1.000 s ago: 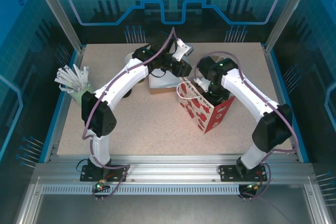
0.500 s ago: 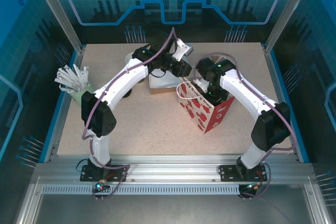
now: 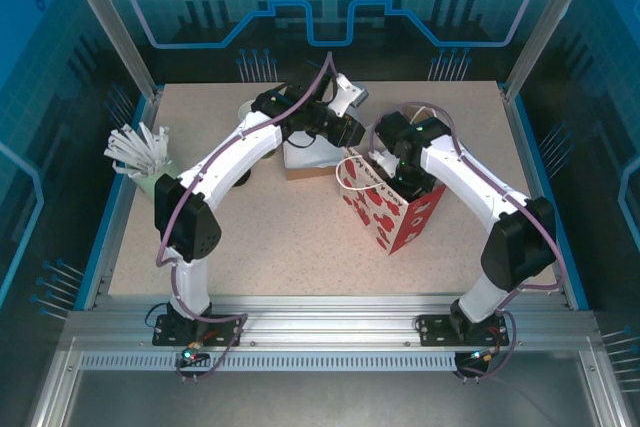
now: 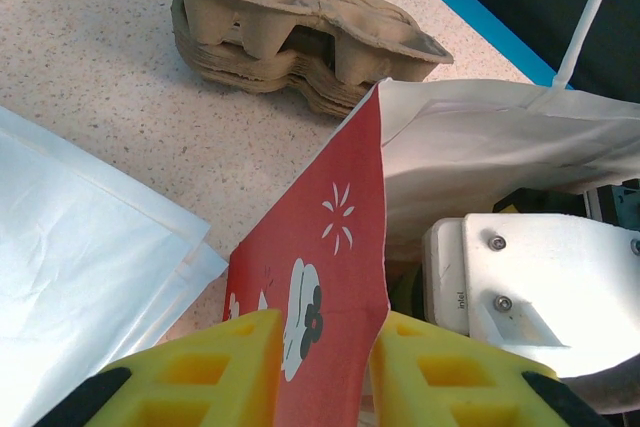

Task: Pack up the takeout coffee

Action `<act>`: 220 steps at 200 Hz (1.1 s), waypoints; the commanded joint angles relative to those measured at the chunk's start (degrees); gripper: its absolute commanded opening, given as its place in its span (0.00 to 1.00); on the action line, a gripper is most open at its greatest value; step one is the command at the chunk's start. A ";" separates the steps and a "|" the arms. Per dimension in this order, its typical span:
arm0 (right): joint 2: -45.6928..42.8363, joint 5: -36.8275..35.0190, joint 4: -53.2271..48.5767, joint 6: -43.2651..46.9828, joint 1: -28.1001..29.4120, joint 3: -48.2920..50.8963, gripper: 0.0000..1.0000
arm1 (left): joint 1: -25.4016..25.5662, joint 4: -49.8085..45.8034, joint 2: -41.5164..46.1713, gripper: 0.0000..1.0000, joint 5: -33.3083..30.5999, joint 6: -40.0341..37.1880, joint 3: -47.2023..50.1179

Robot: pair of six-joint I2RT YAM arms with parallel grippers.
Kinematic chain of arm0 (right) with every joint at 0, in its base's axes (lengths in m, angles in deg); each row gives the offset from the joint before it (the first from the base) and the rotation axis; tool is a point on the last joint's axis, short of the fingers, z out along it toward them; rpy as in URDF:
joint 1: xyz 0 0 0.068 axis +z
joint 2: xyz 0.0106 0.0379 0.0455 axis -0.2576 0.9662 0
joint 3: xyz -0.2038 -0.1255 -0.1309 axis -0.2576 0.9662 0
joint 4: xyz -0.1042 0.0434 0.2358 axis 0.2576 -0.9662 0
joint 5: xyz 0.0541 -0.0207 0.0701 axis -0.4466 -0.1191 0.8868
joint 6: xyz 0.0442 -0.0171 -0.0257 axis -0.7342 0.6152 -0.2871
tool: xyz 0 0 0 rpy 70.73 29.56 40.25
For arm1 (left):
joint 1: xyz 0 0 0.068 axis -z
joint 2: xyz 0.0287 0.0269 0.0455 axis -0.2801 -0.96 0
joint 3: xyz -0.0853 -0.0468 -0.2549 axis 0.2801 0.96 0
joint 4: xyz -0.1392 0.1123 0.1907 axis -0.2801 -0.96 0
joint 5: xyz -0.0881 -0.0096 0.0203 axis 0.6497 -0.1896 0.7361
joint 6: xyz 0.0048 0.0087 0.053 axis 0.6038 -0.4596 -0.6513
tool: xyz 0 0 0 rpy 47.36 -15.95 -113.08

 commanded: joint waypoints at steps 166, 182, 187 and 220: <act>3.70 -1.54 -2.90 0.58 1.46 -2.29 0.76 | -0.45 -0.96 2.14 0.40 -0.10 0.61 -2.09; 3.24 -1.64 -3.35 0.62 1.60 -2.91 0.79 | -0.42 -0.99 2.14 0.41 -0.31 0.62 -2.16; 3.03 -1.64 -3.43 0.66 1.65 -2.97 0.80 | -0.42 -1.01 2.14 0.41 -0.27 0.61 -2.16; 1.90 -2.11 -4.19 0.65 1.74 -3.80 0.82 | -0.42 -1.10 2.19 0.42 -0.36 0.61 -2.08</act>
